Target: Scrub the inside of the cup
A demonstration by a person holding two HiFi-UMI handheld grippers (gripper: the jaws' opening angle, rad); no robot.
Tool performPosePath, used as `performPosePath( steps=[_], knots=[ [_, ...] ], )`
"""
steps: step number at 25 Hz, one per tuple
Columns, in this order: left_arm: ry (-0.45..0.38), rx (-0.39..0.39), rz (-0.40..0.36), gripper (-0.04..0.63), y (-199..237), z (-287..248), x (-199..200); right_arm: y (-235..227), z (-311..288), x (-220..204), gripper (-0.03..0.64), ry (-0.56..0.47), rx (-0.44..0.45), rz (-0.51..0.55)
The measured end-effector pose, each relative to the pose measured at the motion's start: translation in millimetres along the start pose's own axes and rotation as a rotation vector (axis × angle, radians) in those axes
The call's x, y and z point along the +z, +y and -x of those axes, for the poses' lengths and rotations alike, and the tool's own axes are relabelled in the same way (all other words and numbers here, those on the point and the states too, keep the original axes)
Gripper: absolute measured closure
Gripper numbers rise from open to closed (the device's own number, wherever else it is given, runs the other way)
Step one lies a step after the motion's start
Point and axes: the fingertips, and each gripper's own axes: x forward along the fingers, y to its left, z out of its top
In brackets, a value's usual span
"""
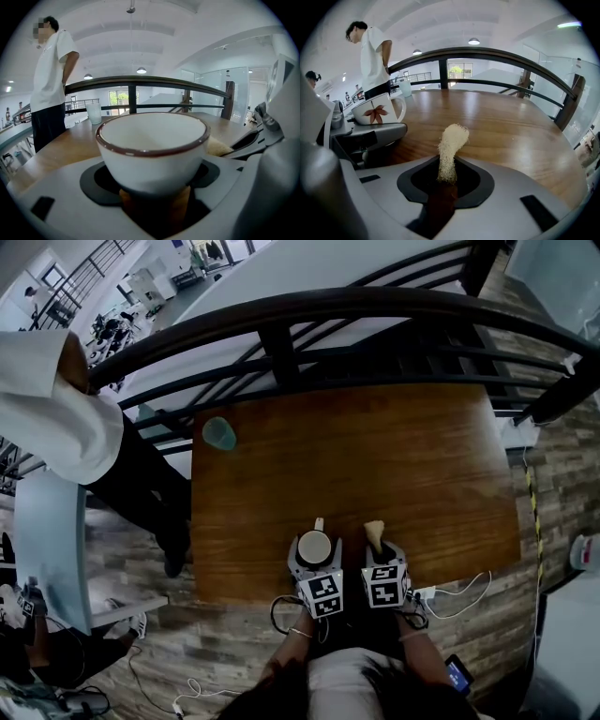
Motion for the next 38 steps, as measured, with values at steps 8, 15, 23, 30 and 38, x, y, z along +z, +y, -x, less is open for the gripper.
performPosePath(
  steps=[8,15,23,30,38],
  knots=[
    [-0.042,-0.016,-0.026,0.192,1,5,29,-15,5,6,0.531,-0.02,0.008,-0.015],
    [-0.028,-0.029,-0.041,0.192,-6,6,30,-23,16,17,0.535,-0.044,0.016,0.004],
    [-0.032,-0.054,-0.095,0.192,-9,14,38,-10,34,36,0.537,-0.091,0.066,0.047],
    [-0.064,-0.076,-0.151,0.192,-24,27,49,-5,58,45,0.537,-0.141,0.103,0.094],
    [-0.095,-0.105,-0.264,0.192,-42,43,63,1,101,66,0.537,-0.224,0.198,0.099]
  ],
)
